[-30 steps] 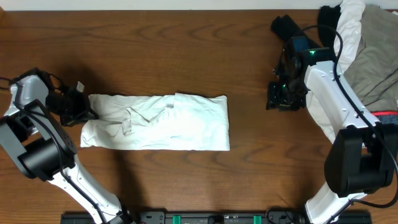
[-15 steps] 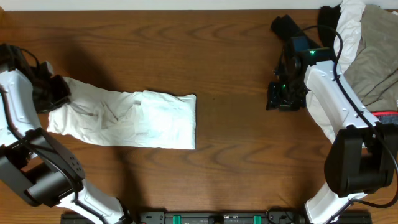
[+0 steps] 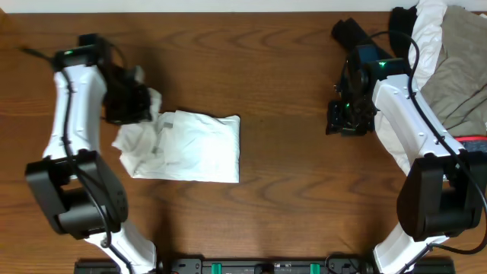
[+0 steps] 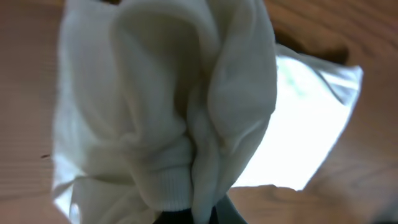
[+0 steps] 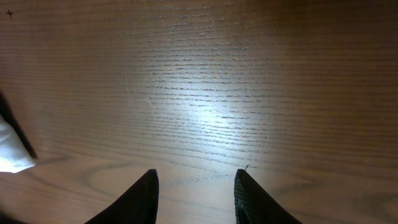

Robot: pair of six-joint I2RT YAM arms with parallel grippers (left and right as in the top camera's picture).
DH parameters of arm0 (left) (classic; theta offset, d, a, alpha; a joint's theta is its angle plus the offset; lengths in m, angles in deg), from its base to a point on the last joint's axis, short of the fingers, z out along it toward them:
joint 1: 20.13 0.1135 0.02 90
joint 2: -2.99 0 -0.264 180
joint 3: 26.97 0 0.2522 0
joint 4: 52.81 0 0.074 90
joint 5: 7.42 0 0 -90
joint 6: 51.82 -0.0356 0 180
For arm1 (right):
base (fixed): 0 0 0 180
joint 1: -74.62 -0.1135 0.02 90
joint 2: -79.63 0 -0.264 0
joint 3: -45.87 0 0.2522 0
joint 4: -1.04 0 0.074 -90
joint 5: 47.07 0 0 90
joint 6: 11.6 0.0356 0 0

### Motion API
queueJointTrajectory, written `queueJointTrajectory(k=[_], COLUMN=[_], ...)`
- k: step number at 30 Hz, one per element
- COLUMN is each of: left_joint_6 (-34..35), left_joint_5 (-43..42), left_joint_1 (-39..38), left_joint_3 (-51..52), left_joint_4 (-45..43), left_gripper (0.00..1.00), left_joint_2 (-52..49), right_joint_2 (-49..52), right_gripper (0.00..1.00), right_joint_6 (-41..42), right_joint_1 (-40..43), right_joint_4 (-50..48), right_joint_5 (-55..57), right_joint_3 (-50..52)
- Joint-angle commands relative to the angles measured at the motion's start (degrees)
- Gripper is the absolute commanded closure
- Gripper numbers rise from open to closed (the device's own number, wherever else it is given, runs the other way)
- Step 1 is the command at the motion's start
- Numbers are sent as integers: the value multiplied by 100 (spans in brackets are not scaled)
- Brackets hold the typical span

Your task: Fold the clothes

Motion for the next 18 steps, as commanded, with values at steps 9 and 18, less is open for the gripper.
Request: queueJointTrajectory(k=[9, 18], left_joint_6=[400, 723], left_joint_5=[304, 706], left_joint_1=[-1537, -2439], left_joint_3=[-37, -35], left_joint_4=[94, 177], left_gripper=[94, 94], left_joint_2=[92, 90], right_joint_2=[-129, -129], right_gripper=[62, 62], right_joint_6=[-87, -87], right_joint_1=[48, 48], right_joint_4=[20, 24], right_joint_5=[33, 33], right_joint_3=[-98, -98])
